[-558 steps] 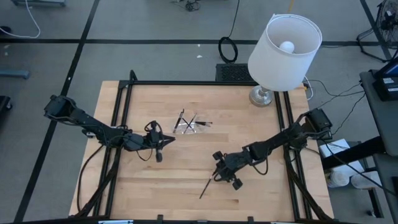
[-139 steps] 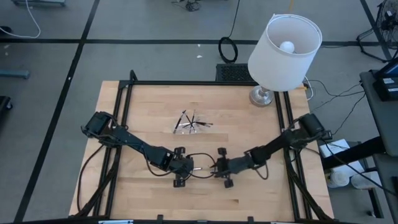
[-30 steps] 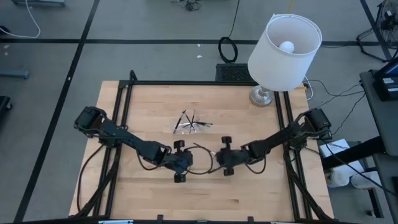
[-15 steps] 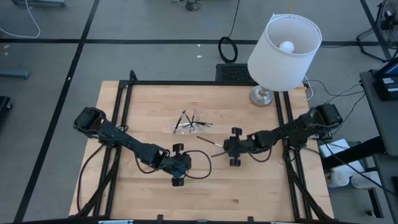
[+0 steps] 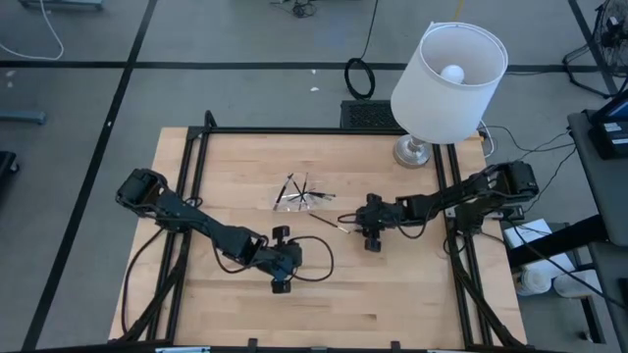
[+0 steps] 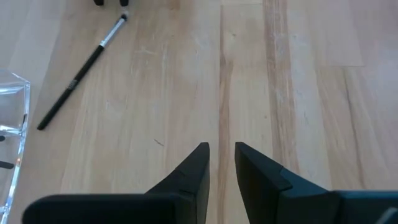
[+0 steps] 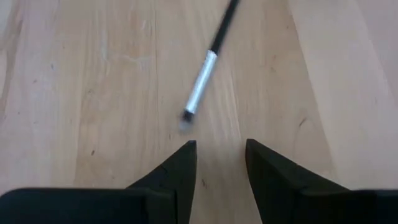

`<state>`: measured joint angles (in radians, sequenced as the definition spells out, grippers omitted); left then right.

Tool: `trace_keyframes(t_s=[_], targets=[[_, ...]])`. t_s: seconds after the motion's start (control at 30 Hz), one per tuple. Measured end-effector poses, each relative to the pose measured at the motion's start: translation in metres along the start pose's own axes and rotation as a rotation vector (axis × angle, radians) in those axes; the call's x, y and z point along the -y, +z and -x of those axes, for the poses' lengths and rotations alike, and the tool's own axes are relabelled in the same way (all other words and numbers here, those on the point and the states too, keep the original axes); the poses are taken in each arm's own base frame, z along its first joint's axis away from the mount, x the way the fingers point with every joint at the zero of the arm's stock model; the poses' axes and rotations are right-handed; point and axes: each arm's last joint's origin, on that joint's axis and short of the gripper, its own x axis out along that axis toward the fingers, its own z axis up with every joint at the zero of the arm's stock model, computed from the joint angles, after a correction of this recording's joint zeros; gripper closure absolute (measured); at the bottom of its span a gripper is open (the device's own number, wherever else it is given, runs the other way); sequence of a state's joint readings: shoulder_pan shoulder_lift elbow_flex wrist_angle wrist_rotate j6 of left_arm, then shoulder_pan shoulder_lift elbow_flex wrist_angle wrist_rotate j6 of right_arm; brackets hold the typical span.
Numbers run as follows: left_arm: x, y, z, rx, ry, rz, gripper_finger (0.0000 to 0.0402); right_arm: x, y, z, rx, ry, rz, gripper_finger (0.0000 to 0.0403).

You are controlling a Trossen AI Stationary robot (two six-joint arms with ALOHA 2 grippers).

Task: Put items in baskets/containers
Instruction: Put the black eyeshadow brush into the transparent organizer

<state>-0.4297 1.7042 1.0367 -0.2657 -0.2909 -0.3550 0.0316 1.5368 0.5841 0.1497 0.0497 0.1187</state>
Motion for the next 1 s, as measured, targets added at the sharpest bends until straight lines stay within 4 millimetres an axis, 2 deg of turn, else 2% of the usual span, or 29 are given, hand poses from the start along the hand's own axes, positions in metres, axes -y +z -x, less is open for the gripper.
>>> trace_keyframes(t_s=[0.33, 0.6, 0.8, 1.0], targets=[[0.001, 0.000, 0.000, 0.000, -0.002, 0.025, 0.0316, -0.003, 0.000, 0.002, 0.026, 0.016, -0.014, 0.0280], [0.000, -0.008, -0.007, -0.054, 0.025, 0.005, 0.0316, -0.041, 0.008, 0.007, 0.135, 0.222, -0.023, 0.0279], [-0.002, -0.012, -0.017, -0.086, 0.058, 0.012, 0.0316, -0.065, 0.013, 0.013, 0.228, 0.186, -0.077, 0.0260], [-0.007, -0.013, -0.020, -0.099, 0.075, -0.033, 0.0316, -0.084, 0.023, 0.010, 0.262, 0.075, -0.108, 0.0246]])
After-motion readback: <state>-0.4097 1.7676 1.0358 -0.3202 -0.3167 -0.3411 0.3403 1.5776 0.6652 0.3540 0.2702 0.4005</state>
